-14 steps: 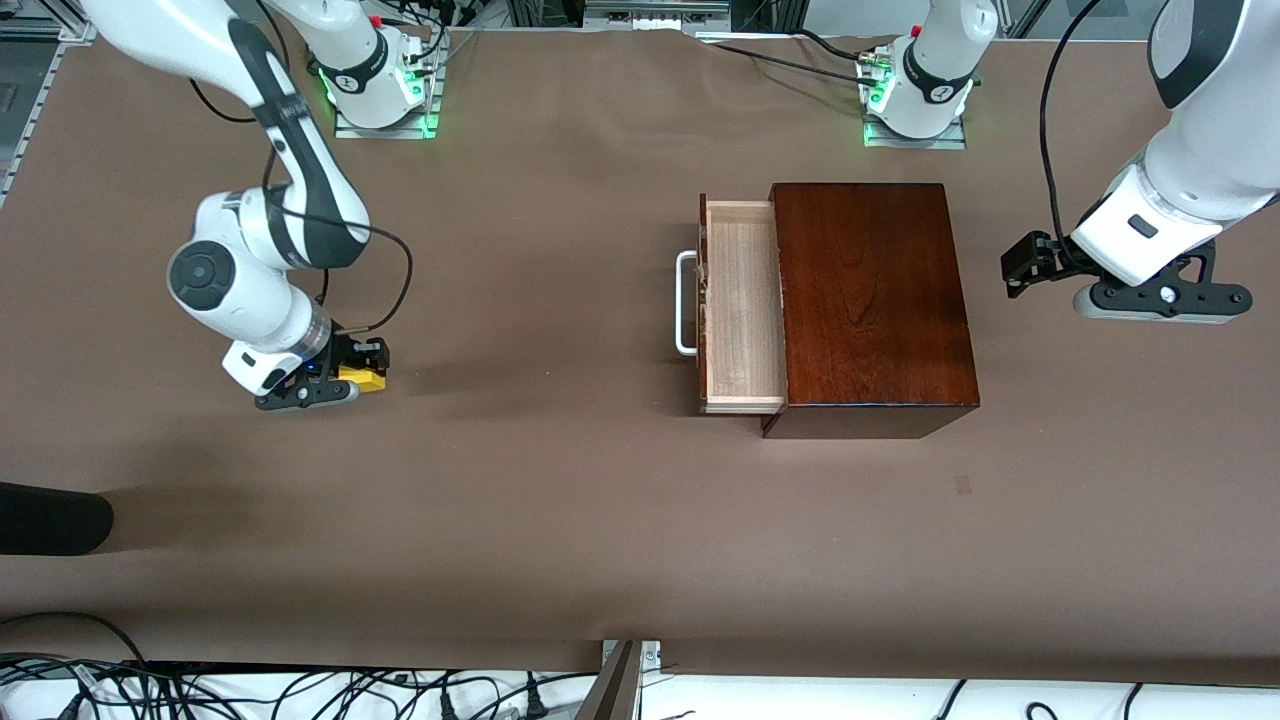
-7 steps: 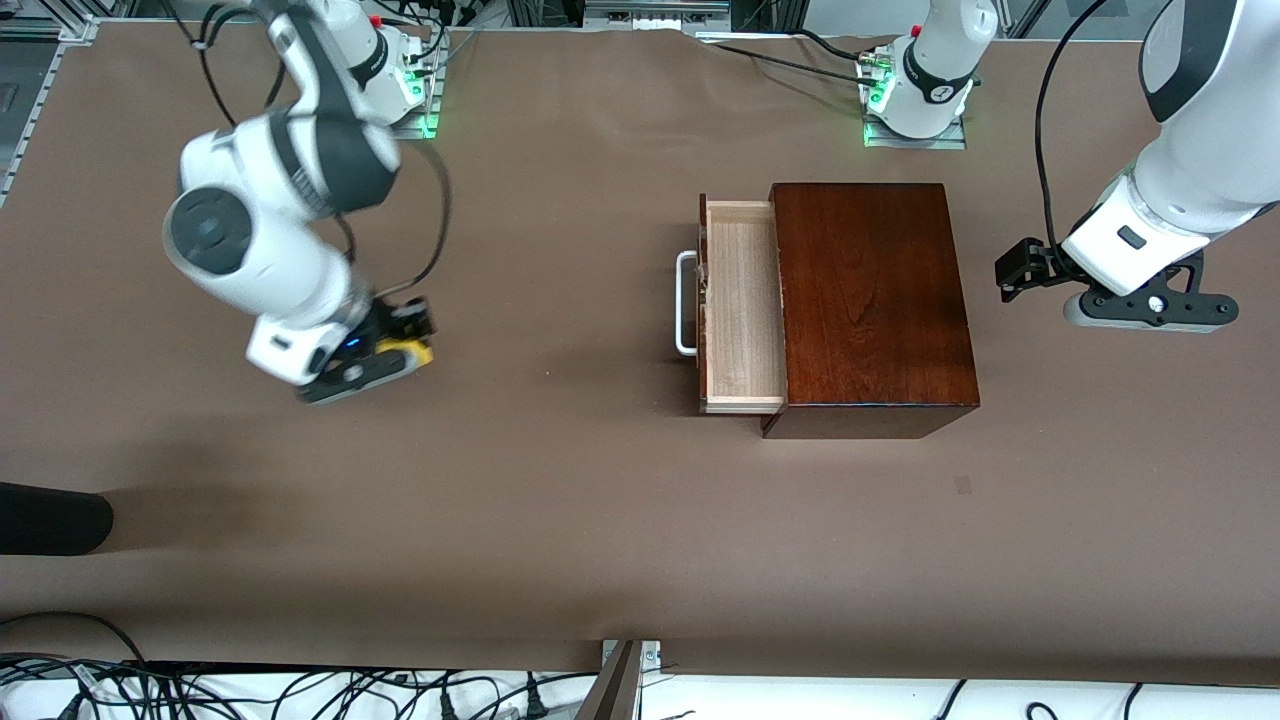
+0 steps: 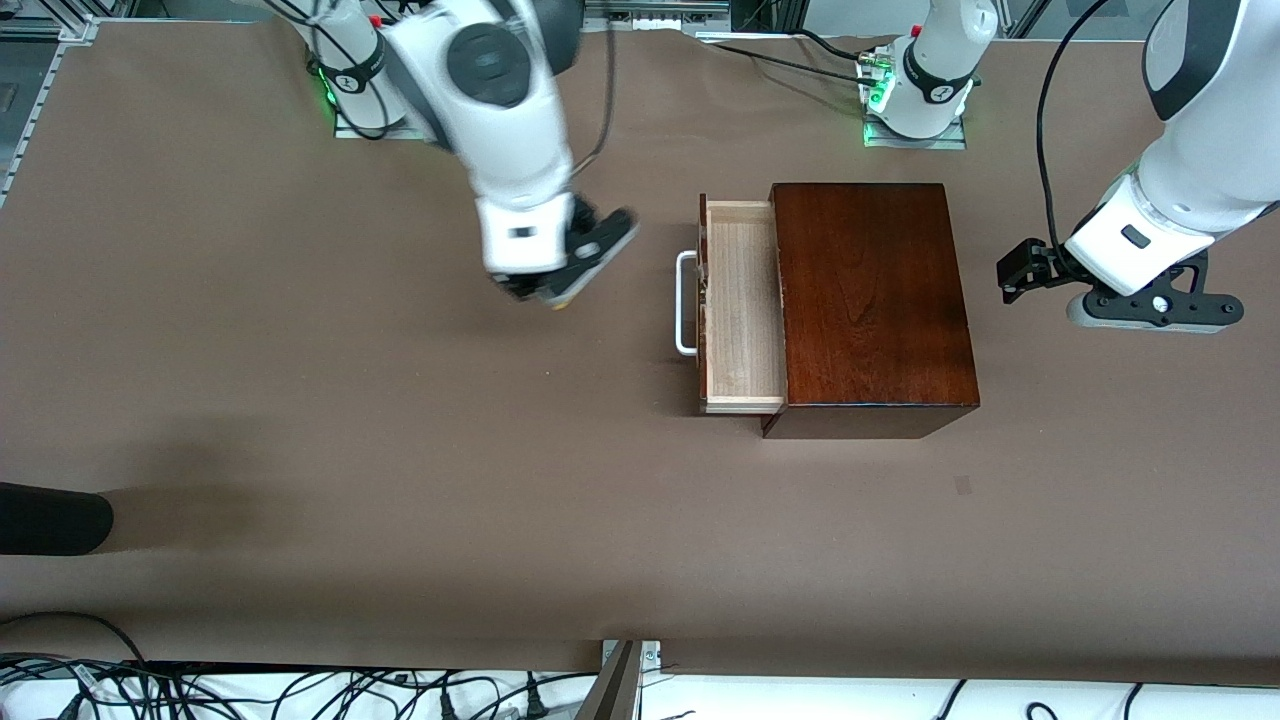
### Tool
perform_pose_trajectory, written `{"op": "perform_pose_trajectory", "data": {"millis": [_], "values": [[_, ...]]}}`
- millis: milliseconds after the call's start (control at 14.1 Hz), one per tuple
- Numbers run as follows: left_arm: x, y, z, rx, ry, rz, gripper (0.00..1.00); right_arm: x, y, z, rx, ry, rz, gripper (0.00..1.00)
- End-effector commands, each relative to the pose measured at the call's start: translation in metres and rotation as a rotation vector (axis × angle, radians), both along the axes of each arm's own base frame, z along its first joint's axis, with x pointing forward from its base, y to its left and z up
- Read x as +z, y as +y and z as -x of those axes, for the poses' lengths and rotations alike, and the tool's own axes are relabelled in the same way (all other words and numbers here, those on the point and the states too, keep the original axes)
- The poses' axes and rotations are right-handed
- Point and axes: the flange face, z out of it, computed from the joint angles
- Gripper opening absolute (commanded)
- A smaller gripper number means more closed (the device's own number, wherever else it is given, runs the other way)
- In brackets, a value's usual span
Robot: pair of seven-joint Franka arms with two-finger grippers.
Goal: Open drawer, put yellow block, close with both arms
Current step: 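Lift the yellow cube with the right gripper and carry it over the drawer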
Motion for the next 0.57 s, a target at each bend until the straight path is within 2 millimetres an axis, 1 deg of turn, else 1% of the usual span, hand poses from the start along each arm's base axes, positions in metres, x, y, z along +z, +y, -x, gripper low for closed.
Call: {"op": "perform_pose_trajectory", "data": {"millis": [0, 71, 142, 212, 283, 425, 495], "values": [[0.006, -0.001, -0.006, -0.021, -0.004, 0.006, 1.0, -0.007, 0.069, 0.011, 0.21, -0.002, -0.003, 0.01], [0.004, -0.001, -0.007, -0.021, -0.001, 0.006, 1.0, -0.009, 0.091, 0.021, 0.243, -0.008, -0.009, 0.01], [0.004, -0.001, -0.007, -0.021, -0.001, 0.006, 1.0, -0.015, 0.116, 0.034, 0.302, -0.018, -0.02, 0.01], [0.004, -0.001, -0.007, -0.021, -0.001, 0.006, 1.0, -0.023, 0.135, 0.042, 0.366, -0.034, -0.024, 0.01], [0.004, -0.001, -0.007, -0.021, -0.001, 0.006, 1.0, -0.027, 0.148, 0.049, 0.427, -0.054, -0.025, 0.01], [0.003, 0.0, -0.007, -0.021, 0.001, 0.006, 1.0, -0.029, 0.163, 0.057, 0.528, -0.096, -0.044, 0.01], [0.003, 0.001, -0.007, -0.019, 0.002, 0.006, 1.0, -0.038, 0.171, 0.063, 0.557, -0.101, -0.04, 0.01]]}}
